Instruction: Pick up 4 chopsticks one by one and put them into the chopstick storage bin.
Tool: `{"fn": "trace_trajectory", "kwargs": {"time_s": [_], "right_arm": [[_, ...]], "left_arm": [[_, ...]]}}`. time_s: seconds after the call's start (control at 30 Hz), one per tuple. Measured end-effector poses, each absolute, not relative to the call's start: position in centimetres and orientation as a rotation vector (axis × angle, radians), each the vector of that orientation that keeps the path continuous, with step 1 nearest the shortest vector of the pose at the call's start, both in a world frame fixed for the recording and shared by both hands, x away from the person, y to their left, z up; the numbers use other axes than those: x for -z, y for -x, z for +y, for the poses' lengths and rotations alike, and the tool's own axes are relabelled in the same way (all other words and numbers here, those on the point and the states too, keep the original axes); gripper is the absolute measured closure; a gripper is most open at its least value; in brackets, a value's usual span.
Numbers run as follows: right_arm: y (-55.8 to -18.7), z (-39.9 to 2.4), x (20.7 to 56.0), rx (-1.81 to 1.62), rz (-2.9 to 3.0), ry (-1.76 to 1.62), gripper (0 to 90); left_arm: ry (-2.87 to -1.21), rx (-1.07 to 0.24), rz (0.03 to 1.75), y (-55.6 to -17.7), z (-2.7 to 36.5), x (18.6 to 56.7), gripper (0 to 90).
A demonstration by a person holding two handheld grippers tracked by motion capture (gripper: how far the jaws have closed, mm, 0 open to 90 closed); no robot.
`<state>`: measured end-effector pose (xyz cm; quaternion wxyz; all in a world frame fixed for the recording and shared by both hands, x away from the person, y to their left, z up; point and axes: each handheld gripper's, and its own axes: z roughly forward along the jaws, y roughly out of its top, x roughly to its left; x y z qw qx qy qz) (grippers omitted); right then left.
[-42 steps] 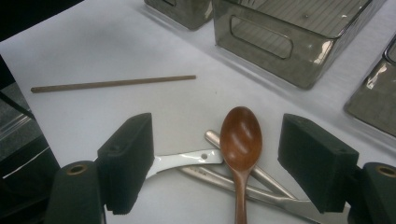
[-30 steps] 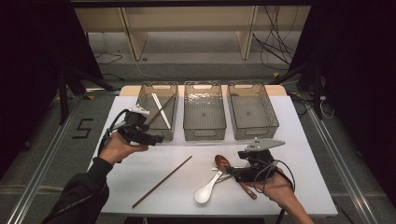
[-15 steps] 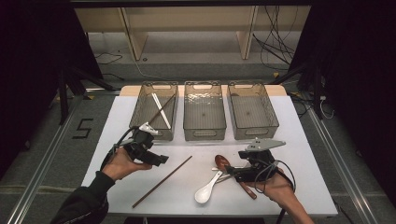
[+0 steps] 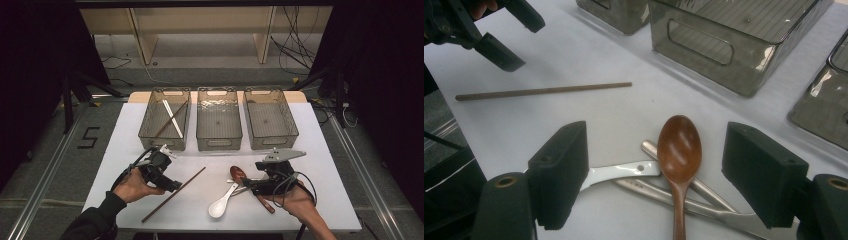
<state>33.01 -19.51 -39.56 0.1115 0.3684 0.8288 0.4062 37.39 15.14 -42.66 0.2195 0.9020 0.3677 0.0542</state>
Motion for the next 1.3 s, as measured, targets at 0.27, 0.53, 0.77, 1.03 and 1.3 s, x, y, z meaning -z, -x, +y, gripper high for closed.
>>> {"fn": "trace_trajectory", "kwargs": {"time_s": [0.27, 0.53, 0.77, 1.03, 1.3], "right_arm": [[-33.0, -19.5, 39.6, -1.189, 2.435, -1.082, 27.4], [-33.0, -19.4, 39.6, -1.187, 2.438, -1.081, 27.4], [-33.0, -19.4, 39.6, -1.187, 2.440, -1.081, 27.4], [-33.0, -19.4, 39.6, -1.188, 2.440, -1.079, 27.4], [-33.0, -19.4, 39.6, -1.187, 2.440, -1.079, 27.4]], "left_arm": [[-2.569, -0.126, 0.980, -36.5, 14.8, 43.7, 31.4], [-2.612, -0.078, 0.977, -36.4, 14.9, 44.6, 48.5], [-2.662, -0.045, 0.967, -36.2, 14.7, 45.4, 59.2], [-2.696, -0.025, 0.944, -36.2, 14.6, 46.0, 70.4], [-2.730, -0.043, 0.931, -36.1, 14.5, 46.3, 75.3]]}}
